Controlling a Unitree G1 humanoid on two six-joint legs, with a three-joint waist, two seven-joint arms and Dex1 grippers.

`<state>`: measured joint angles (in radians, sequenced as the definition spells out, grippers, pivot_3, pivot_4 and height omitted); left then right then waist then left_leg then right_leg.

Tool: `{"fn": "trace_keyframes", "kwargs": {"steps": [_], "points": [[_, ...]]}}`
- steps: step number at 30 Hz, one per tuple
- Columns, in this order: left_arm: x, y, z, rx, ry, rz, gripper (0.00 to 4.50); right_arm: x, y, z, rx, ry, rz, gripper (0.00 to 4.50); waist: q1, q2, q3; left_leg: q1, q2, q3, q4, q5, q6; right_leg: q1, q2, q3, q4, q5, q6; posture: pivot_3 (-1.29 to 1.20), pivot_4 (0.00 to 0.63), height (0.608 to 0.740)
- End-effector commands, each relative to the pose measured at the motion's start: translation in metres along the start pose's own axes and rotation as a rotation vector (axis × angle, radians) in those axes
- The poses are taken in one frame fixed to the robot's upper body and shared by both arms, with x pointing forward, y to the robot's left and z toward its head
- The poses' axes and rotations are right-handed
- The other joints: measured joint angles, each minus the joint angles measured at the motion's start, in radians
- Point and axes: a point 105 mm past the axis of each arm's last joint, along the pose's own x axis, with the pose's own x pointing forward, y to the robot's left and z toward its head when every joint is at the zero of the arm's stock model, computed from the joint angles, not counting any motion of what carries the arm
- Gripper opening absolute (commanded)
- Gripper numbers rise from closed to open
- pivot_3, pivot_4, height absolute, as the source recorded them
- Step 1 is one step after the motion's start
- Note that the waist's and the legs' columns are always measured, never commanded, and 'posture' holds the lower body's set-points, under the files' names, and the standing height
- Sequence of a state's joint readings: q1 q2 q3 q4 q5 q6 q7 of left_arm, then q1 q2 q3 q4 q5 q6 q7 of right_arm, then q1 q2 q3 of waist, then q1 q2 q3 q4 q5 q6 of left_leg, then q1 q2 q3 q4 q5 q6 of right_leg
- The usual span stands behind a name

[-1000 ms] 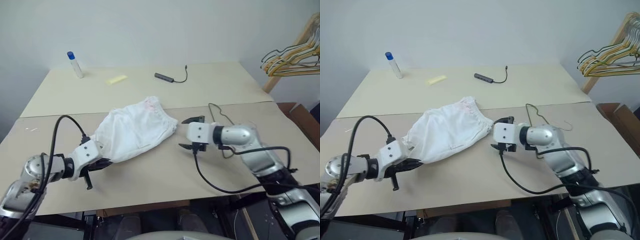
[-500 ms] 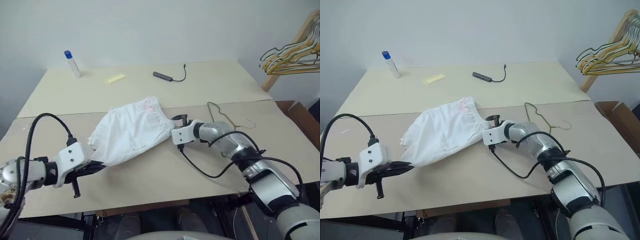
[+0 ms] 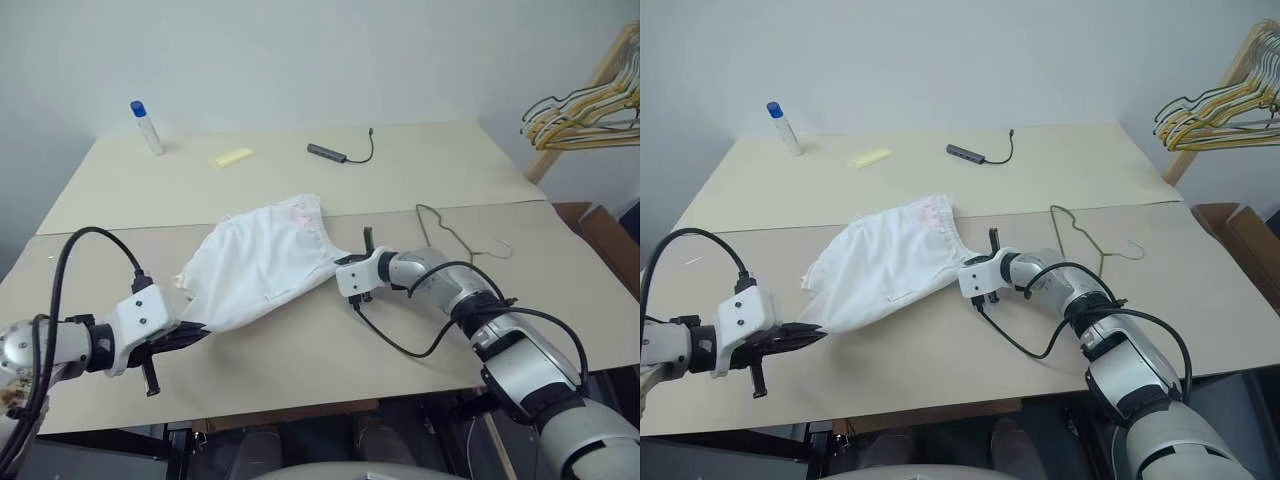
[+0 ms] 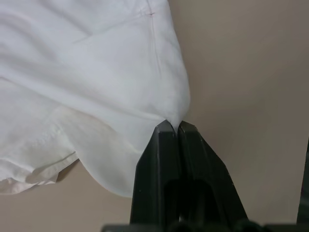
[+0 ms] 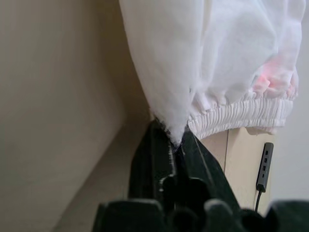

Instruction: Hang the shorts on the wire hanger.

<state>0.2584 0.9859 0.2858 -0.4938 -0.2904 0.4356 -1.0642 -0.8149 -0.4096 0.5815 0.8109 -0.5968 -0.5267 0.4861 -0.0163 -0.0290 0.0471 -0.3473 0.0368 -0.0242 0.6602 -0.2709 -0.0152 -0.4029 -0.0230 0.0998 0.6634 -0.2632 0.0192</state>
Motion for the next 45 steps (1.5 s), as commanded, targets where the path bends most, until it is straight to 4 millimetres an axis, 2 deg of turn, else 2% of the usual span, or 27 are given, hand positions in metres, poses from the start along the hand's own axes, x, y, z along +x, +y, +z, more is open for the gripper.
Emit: {"fn": "trace_keyframes", "kwargs": {"steps": [1,4,5,7,10,14,20,22,24,26,28,29,30,32,33,34,35,36,37,38,39,40,41,43,45], "points": [[0.009,0.023,-0.005,0.073,0.049,0.104,0.00,-0.016,-0.027,-0.017,-0.049,0.084,-0.062,0.03,0.005,0.000,0.000,0.000,0.000,0.000,0.000,0.000,0.000,0.000,0.000,0.000,0.000,0.000,0.000,0.11,0.000,0.740],[0.019,0.033,-0.004,0.115,0.058,0.123,0.00,-0.038,-0.032,-0.031,-0.037,0.147,-0.056,0.03,0.011,0.000,0.000,-0.001,-0.001,0.000,0.000,0.000,-0.001,0.000,-0.001,0.000,0.000,0.000,0.000,0.10,0.000,0.740],[0.021,0.034,-0.004,0.125,0.059,0.122,0.00,-0.042,-0.032,-0.032,-0.029,0.156,-0.055,0.03,0.008,0.000,0.000,-0.002,-0.001,0.000,0.000,0.000,-0.001,-0.001,-0.001,0.000,-0.001,0.000,0.000,0.10,0.000,0.740],[0.026,0.034,0.001,0.148,0.041,0.104,0.00,-0.066,-0.025,-0.029,-0.020,0.155,-0.006,0.03,0.007,0.000,0.000,-0.004,-0.001,0.000,0.000,0.000,-0.001,-0.002,-0.001,0.000,-0.001,0.000,0.000,0.08,0.000,0.740],[0.030,0.029,0.006,0.151,0.007,0.055,0.00,-0.099,-0.008,-0.011,0.010,0.124,0.090,0.03,0.016,0.000,0.000,-0.006,-0.002,-0.001,0.000,0.000,0.001,-0.002,-0.002,-0.002,-0.002,-0.001,0.001,0.06,0.000,0.740],[0.028,0.022,-0.003,0.174,0.051,-0.006,0.00,-0.126,0.015,0.020,0.047,0.069,0.225,0.03,0.001,0.000,0.000,-0.005,-0.001,0.000,0.000,-0.001,0.001,-0.001,-0.002,-0.001,-0.002,-0.001,0.002,0.05,0.000,0.740],[0.010,0.005,-0.013,0.160,0.102,-0.121,0.00,-0.148,0.034,0.066,0.166,-0.046,0.393,0.03,-0.007,0.000,0.000,0.001,0.001,0.000,0.000,0.000,0.001,0.001,0.001,-0.001,0.000,-0.005,0.008,0.05,0.000,0.740],[0.004,-0.002,-0.013,0.150,0.113,-0.168,0.00,-0.152,0.036,0.074,0.203,-0.084,0.435,0.03,-0.003,0.000,0.001,0.001,0.001,0.000,0.000,0.000,0.001,0.001,0.001,-0.001,-0.001,-0.005,0.008,0.05,0.000,0.740],[0.004,-0.002,-0.012,0.152,0.108,-0.173,0.00,-0.148,0.032,0.075,0.260,-0.111,0.422,0.03,0.000,0.000,0.001,0.001,0.002,0.000,0.000,0.000,0.001,0.001,0.001,-0.001,-0.001,-0.005,0.007,0.06,0.000,0.740],[0.010,0.011,-0.008,0.175,0.101,-0.121,0.00,-0.138,0.021,0.071,0.353,-0.122,0.378,0.03,0.004,-0.001,0.001,0.001,0.001,0.001,0.001,0.000,0.001,0.002,0.001,-0.001,-0.001,-0.005,0.007,0.06,0.000,0.740],[0.024,0.041,0.004,0.213,0.062,0.015,0.00,-0.124,-0.001,0.059,0.426,-0.103,0.286,0.03,0.011,-0.001,0.001,0.001,0.001,0.000,0.001,0.000,0.000,0.001,0.001,-0.002,-0.001,-0.005,0.007,0.07,0.000,0.740],[0.032,0.062,0.015,0.213,0.034,0.118,0.00,-0.116,-0.016,0.050,0.474,-0.075,0.230,0.03,0.016,0.000,0.001,0.002,0.000,0.000,0.001,0.001,0.000,0.003,0.001,-0.002,-0.001,-0.004,0.007,0.07,0.000,0.740],[0.038,0.103,0.038,0.194,-0.020,0.312,0.00,-0.109,-0.047,0.035,0.515,-0.031,0.106,0.03,0.022,-0.001,0.002,0.005,0.000,0.000,0.001,0.001,0.000,0.006,0.001,-0.002,-0.001,-0.004,0.007,0.07,0.000,0.740],[0.036,0.158,0.079,0.157,-0.108,0.576,0.00,-0.103,-0.095,0.014,0.590,0.031,-0.086,0.03,0.034,-0.003,0.002,0.010,-0.001,-0.003,0.001,0.002,0.001,0.013,0.001,-0.004,-0.001,-0.002,0.006,0.07,0.000,0.740],[0.031,0.178,0.100,0.142,-0.158,0.681,0.00,-0.103,-0.118,0.006,0.621,0.054,-0.178,0.03,0.031,-0.005,0.002,0.010,-0.001,-0.004,0.002,0.003,0.000,0.013,0.002,-0.005,-0.002,-0.002,0.006,0.06,0.000,0.740],[0.010,0.203,0.134,0.127,-0.268,0.842,0.00,-0.112,-0.157,-0.006,0.626,0.095,-0.381,0.03,0.030,-0.006,0.001,0.007,-0.001,-0.005,0.002,0.003,0.000,0.011,0.002,-0.005,-0.004,0.003,0.000,0.06,0.000,0.740],[-0.007,0.218,0.158,0.108,-0.347,0.948,0.00,-0.119,-0.184,-0.013,0.628,0.122,-0.520,0.03,0.029,-0.007,0.001,0.005,-0.001,-0.005,0.002,0.003,0.000,0.009,0.001,-0.005,-0.003,0.004,-0.001,0.06,0.000,0.740],[-0.044,0.232,0.193,0.121,-0.492,1.140,0.00,-0.142,-0.223,-0.021,0.546,0.182,-0.786,0.03,0.025,-0.007,0.000,-0.001,-0.002,-0.005,0.002,0.002,-0.002,0.002,-0.001,-0.005,-0.002,0.004,-0.001,0.05,0.000,0.740],[-0.070,0.237,0.214,0.125,-0.592,1.267,0.00,-0.160,-0.247,-0.023,0.483,0.215,-0.964,0.03,0.023,-0.008,-0.001,-0.012,-0.003,-0.004,0.002,0.004,-0.007,-0.012,-0.004,-0.004,0.001,0.005,0.000,0.05,0.000,0.740],[-0.098,0.234,0.234,0.118,-0.741,1.341,0.00,-0.180,-0.266,-0.017,0.434,0.197,-1.112,0.03,0.021,-0.009,-0.001,-0.022,-0.004,-0.004,0.002,0.007,-0.014,-0.024,-0.006,-0.004,0.004,0.005,0.000,0.05,0.000,0.740],[-0.120,0.226,0.249,0.098,-0.895,1.330,0.00,-0.196,-0.277,-0.009,0.410,0.146,-1.212,0.03,0.016,-0.009,-0.002,-0.031,-0.005,-0.003,0.001,0.013,-0.024,-0.035,-0.008,-0.004,0.010,0.007,0.001,0.05,0.000,0.740],[-0.134,0.217,0.256,0.097,-0.985,1.298,0.00,-0.206,-0.280,-0.002,0.373,0.114,-1.261,0.03,0.011,-0.010,-0.003,-0.039,-0.007,-0.002,0.001,0.014,-0.026,-0.043,-0.011,-0.004,0.013,0.007,0.001,0.05,0.000,0.740],[-0.143,0.211,0.259,0.101,-1.040,1.276,0.00,-0.212,-0.282,0.002,0.344,0.096,-1.293,0.03,0.002,-0.009,-0.004,-0.046,-0.009,0.001,0.001,0.015,-0.028,-0.055,-0.016,-0.005,0.019,0.007,0.002,0.05,0.000,0.740],[-0.152,0.198,0.255,0.129,-1.088,1.248,0.00,-0.215,-0.277,0.009,0.289,0.067,-1.324,0.03,-0.014,-0.008,-0.010,-0.048,-0.010,0.005,0.000,0.015,-0.027,-0.057,-0.020,-0.007,0.020,0.007,0.002,0.05,0.000,0.740],[-0.149,0.186,0.246,0.155,-1.081,1.182,0.00,-0.210,-0.266,0.013,0.270,0.043,-1.293,0.03,-0.031,-0.008,-0.011,-0.047,-0.012,0.007,0.000,0.012,-0.023,-0.056,-0.022,-0.007,0.019,0.007,0.002,0.05,0.000,0.740]]}}
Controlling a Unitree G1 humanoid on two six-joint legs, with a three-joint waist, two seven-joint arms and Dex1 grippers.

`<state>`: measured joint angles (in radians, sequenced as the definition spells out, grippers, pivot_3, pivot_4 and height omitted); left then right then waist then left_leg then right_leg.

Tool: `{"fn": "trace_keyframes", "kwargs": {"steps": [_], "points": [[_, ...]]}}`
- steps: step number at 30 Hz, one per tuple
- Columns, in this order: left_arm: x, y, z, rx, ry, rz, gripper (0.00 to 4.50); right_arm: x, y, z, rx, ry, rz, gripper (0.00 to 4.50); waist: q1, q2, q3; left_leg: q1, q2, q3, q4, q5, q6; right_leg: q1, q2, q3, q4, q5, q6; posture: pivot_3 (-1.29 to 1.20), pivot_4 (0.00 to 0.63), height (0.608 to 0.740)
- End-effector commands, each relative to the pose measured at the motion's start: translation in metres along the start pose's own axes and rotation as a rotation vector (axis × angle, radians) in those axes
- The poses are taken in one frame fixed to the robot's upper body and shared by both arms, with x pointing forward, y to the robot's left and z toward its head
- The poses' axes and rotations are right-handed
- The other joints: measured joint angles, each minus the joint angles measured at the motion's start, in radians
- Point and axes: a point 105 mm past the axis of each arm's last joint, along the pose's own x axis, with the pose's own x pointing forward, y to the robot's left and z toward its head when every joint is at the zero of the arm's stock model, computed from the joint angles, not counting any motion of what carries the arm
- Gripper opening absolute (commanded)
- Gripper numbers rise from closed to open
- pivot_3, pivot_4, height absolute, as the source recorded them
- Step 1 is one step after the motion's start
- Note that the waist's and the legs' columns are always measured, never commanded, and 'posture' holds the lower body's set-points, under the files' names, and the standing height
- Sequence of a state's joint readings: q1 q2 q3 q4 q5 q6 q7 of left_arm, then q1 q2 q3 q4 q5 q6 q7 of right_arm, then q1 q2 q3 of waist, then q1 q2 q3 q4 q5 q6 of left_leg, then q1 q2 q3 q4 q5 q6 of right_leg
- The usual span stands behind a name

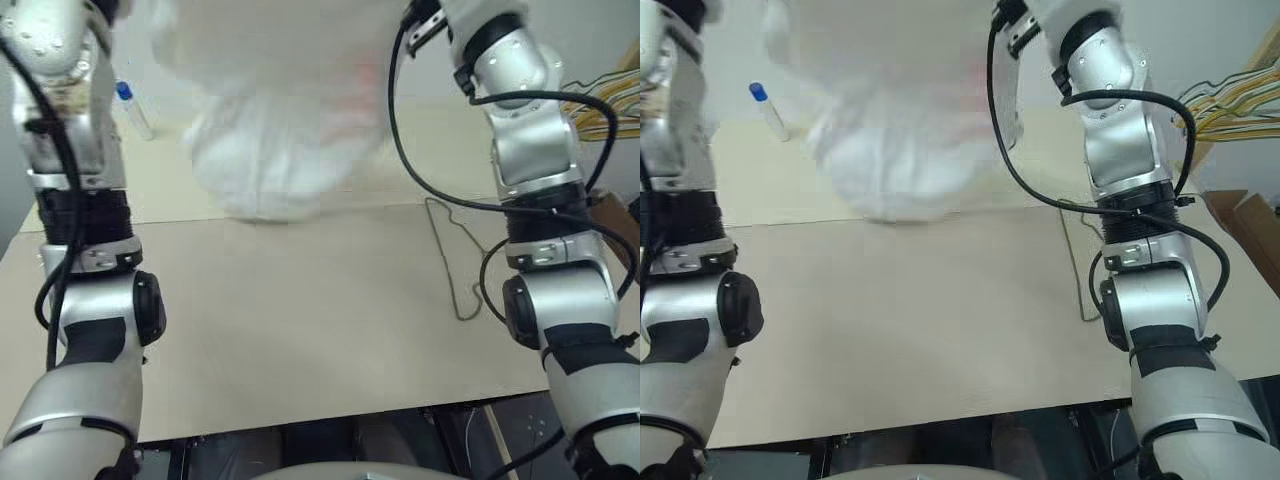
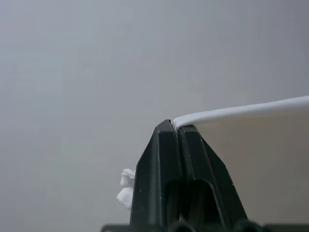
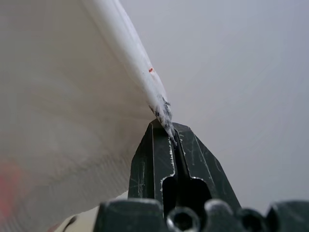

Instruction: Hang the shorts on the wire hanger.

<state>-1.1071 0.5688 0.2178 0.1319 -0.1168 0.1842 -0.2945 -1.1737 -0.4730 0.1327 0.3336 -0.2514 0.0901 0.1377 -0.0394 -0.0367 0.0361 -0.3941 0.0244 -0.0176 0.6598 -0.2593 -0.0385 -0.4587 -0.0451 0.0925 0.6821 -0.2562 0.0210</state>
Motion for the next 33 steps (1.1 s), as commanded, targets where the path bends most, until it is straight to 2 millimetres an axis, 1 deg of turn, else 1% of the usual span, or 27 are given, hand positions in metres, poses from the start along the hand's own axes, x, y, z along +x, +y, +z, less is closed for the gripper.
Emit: {"fn": "trace_keyframes", "kwargs": {"steps": [1,2,3,4,5,6,7,8,10,11,12,13,14,15,16,18,20,21,22,24,26,28,29,30,33], "points": [[-0.034,0.025,0.008,-0.023,-0.009,-0.024,0.00,-0.022,-0.003,-0.019,-0.052,0.014,0.010,0.03,-0.012,0.000,0.000,0.000,-0.001,0.000,0.000,-0.002,0.001,0.001,-0.001,0.000,-0.001,0.000,0.001,0.05,0.000,0.740],[-0.044,0.020,0.003,-0.036,0.016,-0.079,0.00,-0.028,0.008,-0.021,-0.074,0.005,0.071,0.03,-0.014,0.000,0.000,-0.002,-0.003,-0.001,0.001,-0.002,0.002,0.002,-0.002,0.001,-0.005,0.001,0.004,0.05,0.000,0.740],[-0.063,0.010,-0.011,-0.007,0.088,-0.168,0.00,-0.040,0.028,-0.028,-0.114,0.006,0.176,0.03,-0.018,0.000,0.000,-0.002,-0.006,-0.002,0.001,-0.002,0.002,0.003,-0.003,0.001,-0.009,0.002,0.007,0.06,0.000,0.740],[-0.076,0.004,-0.020,0.013,0.141,-0.231,0.00,-0.055,0.049,-0.037,-0.157,0.015,0.299,0.03,-0.023,0.000,0.000,-0.003,-0.007,-0.003,0.002,-0.003,0.003,0.005,-0.005,0.001,-0.011,0.002,0.011,0.06,0.000,0.740],[-0.097,-0.005,-0.034,-0.008,0.224,-0.319,0.00,-0.070,0.067,-0.046,-0.192,0.031,0.410,0.03,-0.028,0.000,0.000,-0.002,-0.009,-0.004,0.004,-0.002,0.004,0.007,-0.007,0.001,-0.014,0.003,0.014,0.07,0.000,0.740],[-0.122,-0.018,-0.046,-0.011,0.306,-0.442,0.00,-0.088,0.086,-0.058,-0.212,0.061,0.536,0.03,-0.028,0.000,0.000,0.003,-0.010,-0.004,0.004,-0.005,0.010,0.016,-0.007,0.000,-0.019,0.003,0.014,0.07,0.000,0.740],[-0.143,-0.028,-0.052,-0.010,0.360,-0.542,0.00,-0.102,0.099,-0.066,-0.223,0.082,0.630,0.03,-0.031,0.001,0.001,0.008,-0.009,-0.004,0.004,-0.005,0.011,0.023,-0.007,0.000,-0.019,0.003,0.015,0.07,0.000,0.740],[-0.169,-0.041,-0.060,-0.018,0.452,-0.672,0.00,-0.119,0.113,-0.074,-0.247,0.097,0.738,0.03,-0.032,0.001,0.002,0.016,-0.010,-0.004,0.004,-0.008,0.015,0.031,-0.007,0.000,-0.025,0.002,0.016,0.08,0.000,0.740],[-0.223,-0.063,-0.072,0.011,0.613,-0.927,0.00,-0.157,0.137,-0.087,-0.309,0.110,0.962,0.03,-0.029,0.002,0.003,0.026,-0.009,-0.003,0.004,-0.009,0.017,0.040,-0.006,0.001,-0.027,0.002,0.016,0.08,0.000,0.740],[-0.241,-0.068,-0.074,0.015,0.667,-1.008,0.00,-0.171,0.144,-0.091,-0.331,0.106,1.038,0.03,-0.026,0.001,0.005,0.029,-0.009,-0.002,0.004,-0.009,0.018,0.045,-0.005,0.001,-0.027,0.001,0.016,0.08,0.000,0.740],[-0.260,-0.072,-0.078,0.001,0.745,-1.073,0.00,-0.183,0.150,-0.092,-0.312,0.115,1.103,0.03,-0.024,0.002,0.006,0.033,-0.009,-0.002,0.004,-0.008,0.018,0.049,-0.005,0.001,-0.027,0.001,0.016,0.09,0.000,0.740],[-0.281,-0.074,-0.083,0.009,0.827,-1.143,0.00,-0.194,0.156,-0.090,-0.299,0.102,1.162,0.03,-0.017,0.002,0.008,0.039,-0.007,-0.002,0.004,-0.008,0.018,0.054,-0.003,0.001,-0.028,0.001,0.016,0.09,0.000,0.740],[-0.299,-0.074,-0.087,0.019,0.900,-1.204,0.00,-0.201,0.160,-0.087,-0.279,0.094,1.202,0.03,-0.014,0.002,0.008,0.045,-0.006,-0.002,0.004,-0.008,0.019,0.060,-0.002,0.001,-0.028,-0.004,0.020,0.09,0.000,0.740],[-0.318,-0.074,-0.091,0.030,0.981,-1.263,0.00,-0.207,0.162,-0.083,-0.251,0.094,1.242,0.03,-0.009,0.003,0.009,0.048,-0.005,-0.002,0.004,-0.008,0.019,0.063,-0.001,0.001,-0.028,-0.006,0.019,0.09,0.000,0.740],[-0.331,-0.073,-0.094,0.058,1.032,-1.311,0.00,-0.212,0.163,-0.079,-0.243,0.081,1.282,0.03,-0.005,0.004,0.010,0.052,-0.004,-0.002,0.004,-0.008,0.019,0.067,0.000,0.001,-0.029,-0.008,0.017,0.09,0.000,0.740],[-0.351,-0.070,-0.095,0.062,1.105,-1.368,0.00,-0.222,0.161,-0.074,-0.231,0.083,1.363,0.03,-0.001,0.006,0.010,0.060,-0.003,-0.001,0.003,-0.009,0.020,0.073,0.001,0.002,-0.029,-0.010,0.014,0.09,0.000,0.740],[-0.367,-0.066,-0.095,0.094,1.160,-1.427,0.00,-0.236,0.156,-0.073,-0.249,0.097,1.459,0.03,0.004,0.006,0.011,0.059,-0.003,0.000,0.002,-0.009,0.020,0.072,0.001,0.002,-0.030,-0.010,0.014,0.09,0.000,0.740],[-0.373,-0.065,-0.094,0.099,1.181,-1.453,0.00,-0.243,0.153,-0.072,-0.262,0.101,1.508,0.03,0.009,0.006,0.010,0.059,-0.003,0.000,0.002,-0.009,0.020,0.072,0.001,0.002,-0.030,-0.009,0.017,0.09,0.000,0.740],[-0.379,-0.065,-0.091,0.094,1.194,-1.482,0.00,-0.251,0.150,-0.072,-0.273,0.103,1.552,0.03,0.015,0.005,0.010,0.057,-0.002,0.000,0.002,-0.011,0.022,0.072,0.001,0.001,-0.032,-0.007,0.019,0.08,0.000,0.740],[-0.389,-0.068,-0.084,0.065,1.203,-1.536,0.00,-0.261,0.146,-0.070,-0.271,0.105,1.610,0.03,0.029,0.005,0.011,0.056,-0.001,0.001,0.002,-0.012,0.024,0.071,0.001,0.001,-0.034,-0.006,0.018,0.08,0.000,0.740],[-0.395,-0.074,-0.073,0.013,1.183,-1.581,0.00,-0.268,0.145,-0.067,-0.261,0.105,1.640,0.03,0.034,0.005,0.011,0.056,-0.001,0.003,0.002,-0.013,0.025,0.071,0.000,0.002,-0.035,-0.005,0.015,0.08,0.000,0.740],[-0.397,-0.079,-0.064,-0.036,1.164,-1.601,0.00,-0.274,0.143,-0.066,-0.257,0.114,1.668,0.03,0.034,0.004,0.011,0.057,0.000,0.004,0.002,-0.013,0.025,0.071,0.001,0.002,-0.035,-0.007,0.019,0.08,0.000,0.740],[-0.399,-0.079,-0.061,-0.049,1.161,-1.612,0.00,-0.278,0.142,-0.065,-0.255,0.118,1.687,0.03,0.034,0.004,0.011,0.058,0.001,0.005,0.002,-0.013,0.025,0.072,0.002,0.002,-0.034,-0.009,0.016,0.08,0.000,0.740],[-0.401,-0.077,-0.059,-0.048,1.167,-1.617,0.00,-0.282,0.141,-0.061,-0.236,0.115,1.703,0.03,0.034,0.004,0.011,0.058,0.002,0.006,0.002,-0.013,0.025,0.071,0.002,0.002,-0.034,-0.009,0.013,0.08,0.000,0.740],[-0.405,-0.071,-0.059,-0.031,1.186,-1.633,0.00,-0.290,0.140,-0.052,-0.197,0.086,1.739,0.03,0.035,0.004,0.011,0.059,0.004,0.007,0.002,-0.013,0.025,0.072,0.004,0.002,-0.034,-0.010,0.012,0.09,0.000,0.740]]}}
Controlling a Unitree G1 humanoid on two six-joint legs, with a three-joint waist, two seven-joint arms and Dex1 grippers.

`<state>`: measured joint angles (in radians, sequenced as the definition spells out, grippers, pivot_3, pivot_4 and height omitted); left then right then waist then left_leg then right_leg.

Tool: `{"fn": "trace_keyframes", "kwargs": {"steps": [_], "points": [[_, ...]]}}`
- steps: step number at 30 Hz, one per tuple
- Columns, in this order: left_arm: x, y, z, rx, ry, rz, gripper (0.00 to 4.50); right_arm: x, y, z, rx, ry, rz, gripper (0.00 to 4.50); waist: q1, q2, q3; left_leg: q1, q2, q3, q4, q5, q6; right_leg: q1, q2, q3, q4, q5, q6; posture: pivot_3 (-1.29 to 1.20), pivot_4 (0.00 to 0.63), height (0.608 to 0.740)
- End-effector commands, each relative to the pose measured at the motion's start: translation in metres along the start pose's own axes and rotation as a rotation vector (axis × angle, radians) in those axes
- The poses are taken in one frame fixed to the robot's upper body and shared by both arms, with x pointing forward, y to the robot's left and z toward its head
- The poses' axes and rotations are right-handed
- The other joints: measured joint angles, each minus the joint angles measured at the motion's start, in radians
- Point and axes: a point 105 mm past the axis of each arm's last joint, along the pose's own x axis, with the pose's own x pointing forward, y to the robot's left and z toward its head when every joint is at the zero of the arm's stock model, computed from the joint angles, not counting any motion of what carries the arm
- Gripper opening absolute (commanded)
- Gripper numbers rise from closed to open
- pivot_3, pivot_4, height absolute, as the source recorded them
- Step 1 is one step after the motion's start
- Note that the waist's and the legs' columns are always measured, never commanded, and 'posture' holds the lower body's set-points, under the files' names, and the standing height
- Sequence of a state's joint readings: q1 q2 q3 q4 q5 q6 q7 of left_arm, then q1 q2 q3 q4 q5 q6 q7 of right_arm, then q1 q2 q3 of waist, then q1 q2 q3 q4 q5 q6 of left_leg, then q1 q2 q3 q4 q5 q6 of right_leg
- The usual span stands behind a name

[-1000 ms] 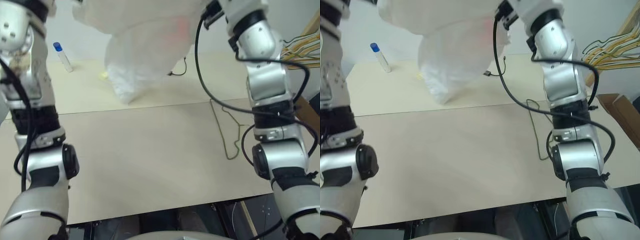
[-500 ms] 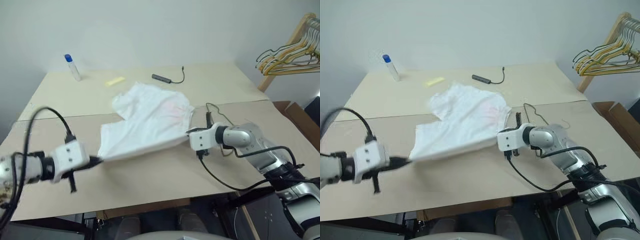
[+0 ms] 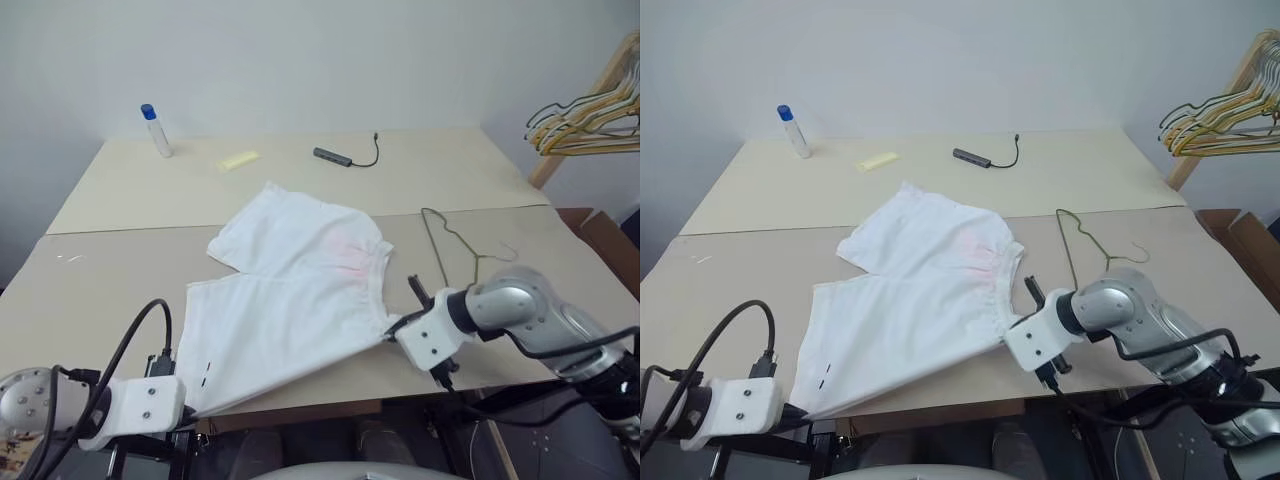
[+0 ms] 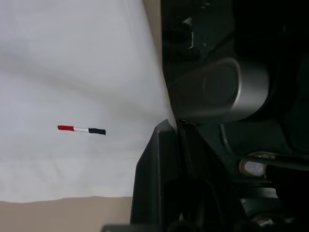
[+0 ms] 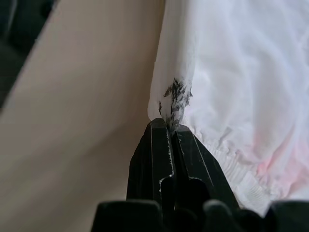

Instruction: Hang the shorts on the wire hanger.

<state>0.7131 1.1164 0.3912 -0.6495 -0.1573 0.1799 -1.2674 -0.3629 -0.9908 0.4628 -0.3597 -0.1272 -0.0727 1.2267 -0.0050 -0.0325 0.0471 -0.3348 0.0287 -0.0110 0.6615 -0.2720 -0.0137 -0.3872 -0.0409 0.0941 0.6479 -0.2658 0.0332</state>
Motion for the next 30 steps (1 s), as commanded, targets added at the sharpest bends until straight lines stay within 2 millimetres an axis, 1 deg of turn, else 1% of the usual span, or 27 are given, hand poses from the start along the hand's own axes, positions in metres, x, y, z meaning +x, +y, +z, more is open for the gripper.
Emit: {"fn": "trace_keyframes", "kwargs": {"steps": [1,3,4,5,6,8,9,12,14,15,17,18,20,22,24,27,28,30], "points": [[-0.011,0.002,-0.016,-0.012,0.076,-0.005,0.00,-0.019,0.001,-0.008,0.048,0.052,0.006,0.03,0.000,0.000,0.000,0.000,0.000,0.000,0.000,0.000,0.000,0.000,0.001,0.000,0.000,0.000,0.000,0.09,0.000,0.740],[-0.011,0.000,-0.014,-0.016,0.054,-0.026,0.00,-0.018,0.005,-0.007,0.051,0.045,0.037,0.50,0.001,0.000,0.000,0.000,0.000,0.000,0.000,0.000,0.000,0.000,0.001,0.000,0.000,0.000,0.000,0.09,0.000,0.740],[-0.011,0.002,-0.013,-0.014,0.046,-0.022,0.00,-0.018,0.006,-0.007,0.051,0.047,0.039,0.66,0.001,0.000,0.000,0.000,0.000,0.001,0.000,0.000,0.000,-0.001,0.001,0.000,0.000,0.000,0.000,0.08,0.000,0.740],[-0.010,0.004,-0.013,-0.011,0.046,-0.016,0.49,-0.017,0.006,-0.007,0.062,0.048,0.037,1.01,0.001,0.000,0.000,0.000,0.000,0.001,0.000,0.000,0.000,-0.001,0.001,0.001,0.000,0.000,0.000,0.08,0.000,0.740],[-0.010,0.005,-0.013,-0.002,0.046,-0.011,0.70,-0.017,0.007,-0.007,0.069,0.043,0.045,1.34,0.000,-0.001,0.001,0.000,0.000,0.001,0.000,0.000,0.000,-0.001,0.001,0.001,0.000,0.000,0.000,0.08,0.000,0.740],[-0.011,0.010,-0.009,0.010,0.026,0.014,1.34,-0.019,0.006,-0.003,0.094,0.012,0.031,2.05,0.001,-0.002,0.001,0.000,0.001,0.001,0.000,0.000,0.000,-0.001,0.001,0.000,0.000,0.000,0.000,0.08,0.000,0.740],[-0.012,0.011,-0.008,0.013,0.019,0.020,1.74,-0.020,0.005,-0.002,0.104,-0.002,0.026,2.48,0.000,-0.001,0.001,0.000,0.001,0.001,0.000,0.000,0.000,-0.001,0.001,0.000,0.000,0.000,0.000,0.08,0.000,0.740],[-0.020,0.015,0.003,0.010,-0.056,0.036,2.72,-0.034,-0.003,0.001,0.185,-0.065,-0.046,3.55,0.000,-0.002,0.001,-0.001,0.001,0.002,0.000,0.000,0.000,-0.001,0.001,0.000,0.000,0.000,0.000,0.08,0.000,0.740],[-0.034,0.026,0.025,0.008,-0.218,0.086,3.37,-0.051,-0.022,-0.018,0.323,-0.041,-0.210,4.31,0.000,-0.002,0.001,-0.001,0.001,0.002,0.000,0.000,0.000,-0.001,0.001,0.001,0.000,0.001,0.002,0.07,0.000,0.740],[-0.040,0.030,0.035,0.010,-0.291,0.106,3.70,-0.058,-0.029,-0.028,0.387,-0.025,-0.278,4.50,0.000,-0.002,0.001,-0.001,0.001,0.002,0.000,0.000,0.000,-0.001,0.001,0.001,0.000,0.001,0.001,0.07,0.000,0.740],[-0.050,0.041,0.048,0.019,-0.381,0.160,4.41,-0.069,-0.041,-0.054,0.544,0.053,-0.414,4.50,0.000,-0.003,0.000,0.000,0.002,0.002,0.000,0.000,0.000,-0.001,0.001,0.000,0.000,0.000,0.000,0.06,0.000,0.740],[-0.053,0.049,0.051,0.033,-0.402,0.208,4.46,-0.074,-0.045,-0.068,0.633,0.094,-0.476,4.50,-0.002,-0.002,0.000,0.000,0.002,0.002,0.000,0.000,0.000,-0.001,0.001,0.000,0.000,0.000,0.000,0.06,0.000,0.740],[-0.055,0.064,0.059,0.066,-0.436,0.297,4.46,-0.079,-0.048,-0.084,0.754,0.129,-0.540,4.50,-0.005,-0.002,0.000,0.000,0.001,0.002,0.000,0.000,0.000,-0.001,0.001,0.001,0.000,0.001,0.000,0.05,0.000,0.740],[-0.054,0.076,0.072,0.087,-0.496,0.356,4.46,-0.082,-0.056,-0.102,0.900,0.147,-0.642,4.50,-0.007,-0.002,0.000,-0.001,0.001,0.002,0.000,0.000,0.000,-0.001,0.002,0.001,0.000,0.004,0.004,0.05,0.000,0.740],[-0.054,0.084,0.085,0.102,-0.561,0.390,4.46,-0.082,-0.060,-0.118,1.017,0.173,-0.727,4.50,-0.011,-0.002,0.000,-0.002,0.001,0.002,0.000,0.000,0.000,-0.002,0.003,0.002,0.000,0.007,0.001,0.04,0.000,0.740],[-0.056,0.091,0.105,0.108,-0.688,0.408,4.46,-0.073,-0.061,-0.139,1.206,0.201,-0.813,4.50,-0.014,-0.002,0.000,-0.003,0.001,0.002,0.000,0.000,0.000,-0.003,0.003,0.003,0.000,0.008,-0.001,0.04,0.000,0.740],[-0.057,0.092,0.112,0.105,-0.731,0.407,4.46,-0.068,-0.060,-0.144,1.272,0.196,-0.830,4.50,-0.015,-0.002,0.000,-0.003,0.001,0.002,0.000,0.000,0.000,-0.003,0.003,0.003,0.000,0.008,-0.001,0.04,0.000,0.740],[-0.059,0.093,0.121,0.105,-0.794,0.404,4.46,-0.058,-0.058,-0.149,1.343,0.198,-0.841,4.50,-0.015,-0.002,0.000,-0.003,0.001,0.002,0.000,0.000,0.000,-0.003,0.004,0.003,0.000,0.009,-0.001,0.03,0.000,0.740]]}}
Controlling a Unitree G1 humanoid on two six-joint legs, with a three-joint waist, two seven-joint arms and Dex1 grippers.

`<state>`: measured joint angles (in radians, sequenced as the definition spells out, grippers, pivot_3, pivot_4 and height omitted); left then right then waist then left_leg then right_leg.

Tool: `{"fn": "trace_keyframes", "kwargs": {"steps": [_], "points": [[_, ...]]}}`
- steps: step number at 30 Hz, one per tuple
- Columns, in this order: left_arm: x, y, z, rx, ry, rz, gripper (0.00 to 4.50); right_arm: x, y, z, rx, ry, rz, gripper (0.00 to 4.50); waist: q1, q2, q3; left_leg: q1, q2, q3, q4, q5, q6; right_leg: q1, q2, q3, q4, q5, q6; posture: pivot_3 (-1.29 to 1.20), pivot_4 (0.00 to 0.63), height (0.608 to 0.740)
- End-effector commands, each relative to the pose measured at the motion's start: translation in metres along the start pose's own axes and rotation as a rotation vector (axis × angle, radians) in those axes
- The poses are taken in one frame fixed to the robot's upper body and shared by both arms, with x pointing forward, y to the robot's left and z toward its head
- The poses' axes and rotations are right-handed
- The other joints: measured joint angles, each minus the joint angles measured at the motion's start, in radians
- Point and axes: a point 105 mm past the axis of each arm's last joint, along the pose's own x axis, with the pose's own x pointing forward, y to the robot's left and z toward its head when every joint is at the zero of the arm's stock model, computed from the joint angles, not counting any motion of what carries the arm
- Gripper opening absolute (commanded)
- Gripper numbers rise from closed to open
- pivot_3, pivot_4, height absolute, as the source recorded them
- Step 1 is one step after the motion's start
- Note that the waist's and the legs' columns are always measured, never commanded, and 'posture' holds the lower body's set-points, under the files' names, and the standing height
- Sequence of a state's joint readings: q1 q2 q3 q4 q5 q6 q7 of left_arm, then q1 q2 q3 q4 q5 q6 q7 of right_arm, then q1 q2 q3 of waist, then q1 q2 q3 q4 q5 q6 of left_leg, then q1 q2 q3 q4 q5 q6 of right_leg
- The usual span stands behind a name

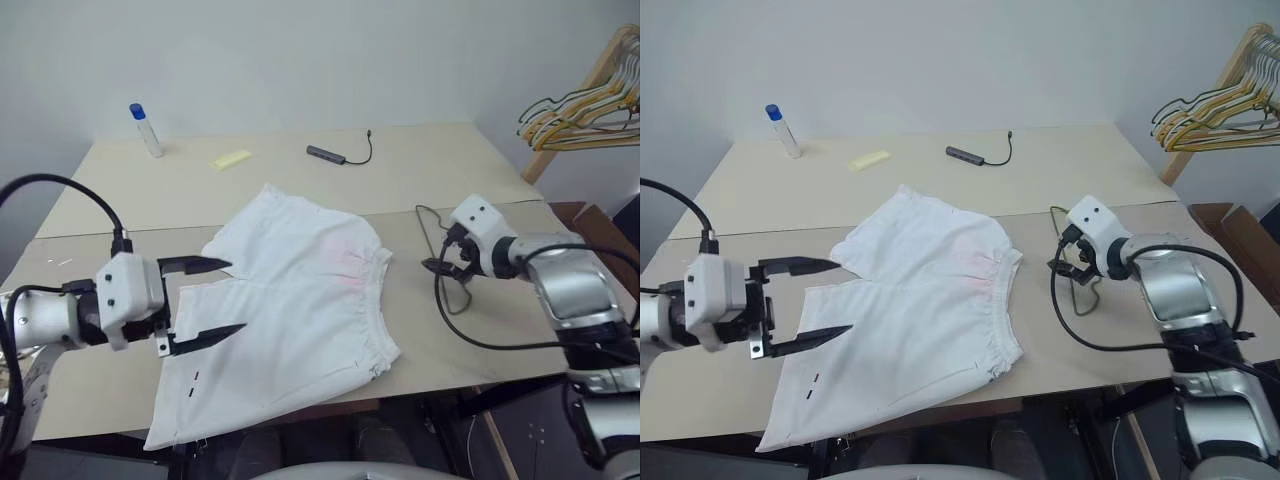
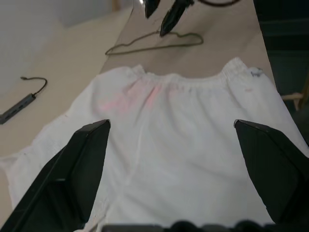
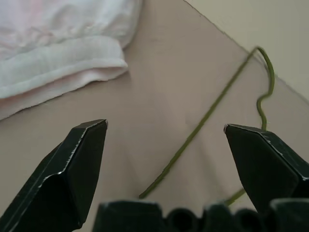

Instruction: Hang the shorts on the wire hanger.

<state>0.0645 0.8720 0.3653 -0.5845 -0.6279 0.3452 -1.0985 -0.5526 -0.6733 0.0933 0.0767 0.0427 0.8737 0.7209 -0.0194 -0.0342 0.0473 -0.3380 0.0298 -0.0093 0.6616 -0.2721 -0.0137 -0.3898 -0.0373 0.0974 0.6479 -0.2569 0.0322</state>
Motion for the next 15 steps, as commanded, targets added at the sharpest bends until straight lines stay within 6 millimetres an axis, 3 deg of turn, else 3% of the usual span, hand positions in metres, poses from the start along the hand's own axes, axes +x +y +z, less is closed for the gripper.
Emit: {"fn": "trace_keyframes", "kwargs": {"steps": [1,8,14,15], "points": [[0.009,0.000,0.019,0.000,-0.097,-0.004,4.46,0.005,-0.011,-0.002,0.112,0.016,-0.082,4.50,0.000,0.000,0.000,0.000,0.000,0.000,0.000,0.000,0.000,0.000,0.000,0.000,0.000,0.000,0.000,0.03,0.000,0.740],[0.018,-0.005,0.021,-0.016,-0.114,-0.054,4.46,0.024,-0.001,-0.021,0.215,0.092,-0.086,4.50,-0.013,0.001,0.000,0.000,0.000,0.000,0.000,0.000,0.000,0.000,0.000,0.000,0.000,0.000,0.000,0.03,0.000,0.740],[0.020,-0.003,0.020,-0.007,-0.116,-0.069,4.46,0.030,0.005,-0.035,0.279,0.145,-0.041,4.50,-0.027,0.001,0.000,0.000,0.000,0.000,0.000,0.000,0.000,0.000,0.001,0.001,0.000,-0.001,0.002,0.02,0.000,0.740],[0.020,-0.003,0.020,-0.007,-0.116,-0.073,4.49,0.031,0.007,-0.038,0.303,0.157,-0.028,4.33,-0.027,0.001,0.000,0.000,0.000,0.000,0.000,0.000,0.000,0.000,0.001,0.001,0.000,-0.001,0.002,0.02,0.000,0.740]]}}
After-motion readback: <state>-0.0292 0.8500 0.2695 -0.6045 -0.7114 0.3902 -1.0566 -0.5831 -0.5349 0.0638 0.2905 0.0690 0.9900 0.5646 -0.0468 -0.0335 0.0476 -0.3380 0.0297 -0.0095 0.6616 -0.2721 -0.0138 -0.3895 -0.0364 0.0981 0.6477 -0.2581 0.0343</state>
